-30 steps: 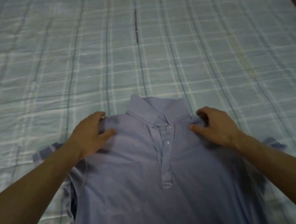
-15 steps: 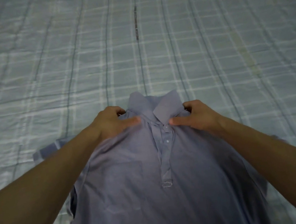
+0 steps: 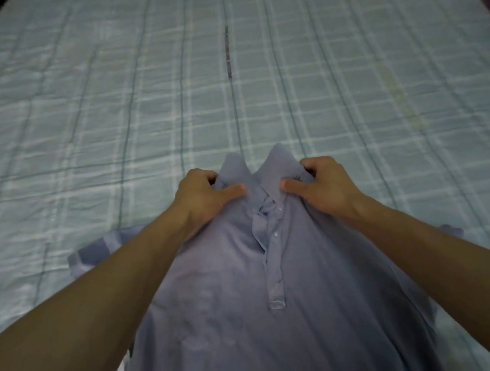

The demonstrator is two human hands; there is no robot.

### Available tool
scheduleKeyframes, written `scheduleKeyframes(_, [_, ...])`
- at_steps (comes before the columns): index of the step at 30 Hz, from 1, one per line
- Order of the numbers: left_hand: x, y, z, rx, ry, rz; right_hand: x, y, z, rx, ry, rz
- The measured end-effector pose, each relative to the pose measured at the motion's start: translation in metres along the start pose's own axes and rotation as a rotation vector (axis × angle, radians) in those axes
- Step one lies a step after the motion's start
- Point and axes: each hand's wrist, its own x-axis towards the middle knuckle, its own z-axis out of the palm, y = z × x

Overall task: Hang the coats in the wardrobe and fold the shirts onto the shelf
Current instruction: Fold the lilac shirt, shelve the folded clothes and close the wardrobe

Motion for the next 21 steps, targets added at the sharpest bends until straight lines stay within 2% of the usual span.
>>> scheduleKeyframes(2, [-0.006, 0.008, -0.002, 0.007, 0.077, 0.006, -0.006, -0.008, -0.003, -0.036, 0.029, -0.013])
scheduleKeyframes(6, [-0.028, 0.031, -0.004, 0.012, 0.391, 0.08, -0.018, -0.028, -0.006, -0.049, 0.192, -0.014])
scheduleKeyframes(9, [-0.057, 0.056, 0.011, -0.017, 0.474, 0.149, -0.033, -0.05, 0.006, -0.002, 0.26, -0.015])
scheduleKeyframes(13, [-0.089, 0.07, 0.029, -0.069, 0.346, 0.263, -0.055, -0.075, 0.016, 0.106, 0.223, -0.059])
scheduleKeyframes(17, [-0.106, 0.072, 0.018, -0.105, 0.25, 0.286, -0.075, -0.088, 0.002, 0.195, 0.097, -0.136])
scheduleKeyframes(21, [-0.125, 0.066, 0.01, -0.153, 0.059, 0.354, -0.091, -0.086, -0.013, 0.162, 0.083, -0.172])
